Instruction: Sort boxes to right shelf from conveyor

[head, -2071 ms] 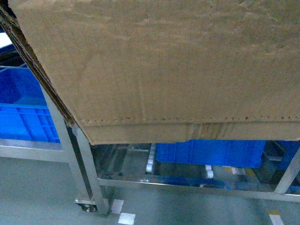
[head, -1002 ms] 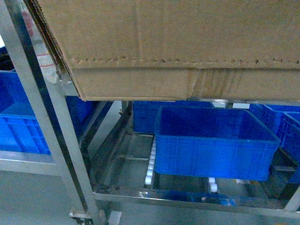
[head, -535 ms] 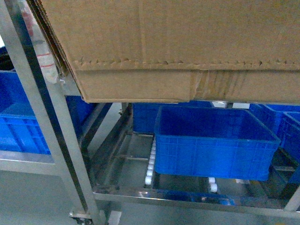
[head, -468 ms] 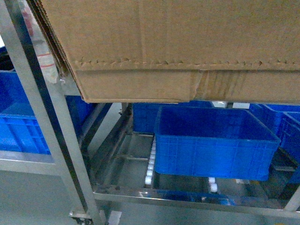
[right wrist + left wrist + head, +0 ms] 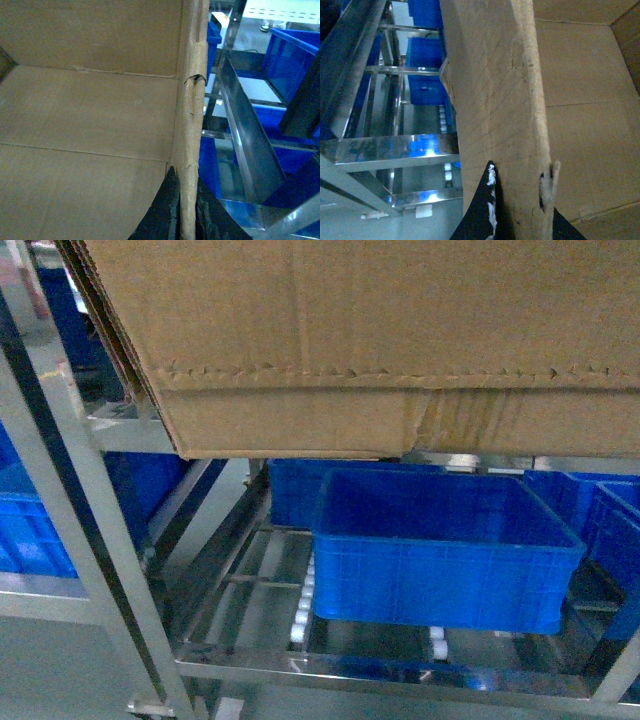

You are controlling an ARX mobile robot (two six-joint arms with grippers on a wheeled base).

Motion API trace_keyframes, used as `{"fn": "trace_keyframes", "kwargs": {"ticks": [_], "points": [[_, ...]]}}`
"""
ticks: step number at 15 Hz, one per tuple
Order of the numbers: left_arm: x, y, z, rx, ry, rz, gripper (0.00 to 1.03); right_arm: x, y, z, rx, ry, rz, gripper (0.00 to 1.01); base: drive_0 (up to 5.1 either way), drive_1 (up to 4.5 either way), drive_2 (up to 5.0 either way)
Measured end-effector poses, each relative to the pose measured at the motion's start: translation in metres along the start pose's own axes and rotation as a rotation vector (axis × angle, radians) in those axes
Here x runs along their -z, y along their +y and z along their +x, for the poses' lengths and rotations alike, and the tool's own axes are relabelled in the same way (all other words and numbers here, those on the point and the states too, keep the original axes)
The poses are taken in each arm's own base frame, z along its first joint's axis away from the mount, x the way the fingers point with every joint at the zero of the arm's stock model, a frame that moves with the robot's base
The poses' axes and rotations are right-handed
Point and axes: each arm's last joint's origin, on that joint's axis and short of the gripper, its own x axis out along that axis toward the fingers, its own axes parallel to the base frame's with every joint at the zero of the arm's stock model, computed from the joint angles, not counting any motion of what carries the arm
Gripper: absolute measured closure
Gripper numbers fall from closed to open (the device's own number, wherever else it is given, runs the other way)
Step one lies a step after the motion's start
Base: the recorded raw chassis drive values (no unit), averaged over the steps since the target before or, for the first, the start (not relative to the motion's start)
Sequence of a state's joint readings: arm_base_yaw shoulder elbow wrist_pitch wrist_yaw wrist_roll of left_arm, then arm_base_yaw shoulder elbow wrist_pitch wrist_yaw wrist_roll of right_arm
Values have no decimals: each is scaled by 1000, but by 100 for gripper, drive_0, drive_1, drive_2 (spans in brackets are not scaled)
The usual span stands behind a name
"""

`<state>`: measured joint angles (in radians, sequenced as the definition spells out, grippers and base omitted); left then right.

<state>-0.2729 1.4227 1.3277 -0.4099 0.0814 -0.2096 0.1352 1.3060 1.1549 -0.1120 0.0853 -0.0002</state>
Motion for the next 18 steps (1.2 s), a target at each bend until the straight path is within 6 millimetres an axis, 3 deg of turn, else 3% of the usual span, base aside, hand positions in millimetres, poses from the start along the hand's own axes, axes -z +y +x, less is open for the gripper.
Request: {"fn": "trace_keyframes", "kwargs": {"ticks": [6,8,11,15,18], "points": [[1,-1,2,10,11,1,99,2,-3,-1,3,22,2,98,0,0,0],[4,2,16,22,40,1,99,7,-2,9,3,52,-1,98,0,0,0],[2,7,52,24,83,2,99,15,1,44,-3,99,-17,98,0,0,0],[-31,7,77,25,41,39,99,-6,3,75,0,60,-31,98,0,0,0],[-49,11,112,21,45,43,99,-9,1,110,14,66,-42,98,0,0,0]]}}
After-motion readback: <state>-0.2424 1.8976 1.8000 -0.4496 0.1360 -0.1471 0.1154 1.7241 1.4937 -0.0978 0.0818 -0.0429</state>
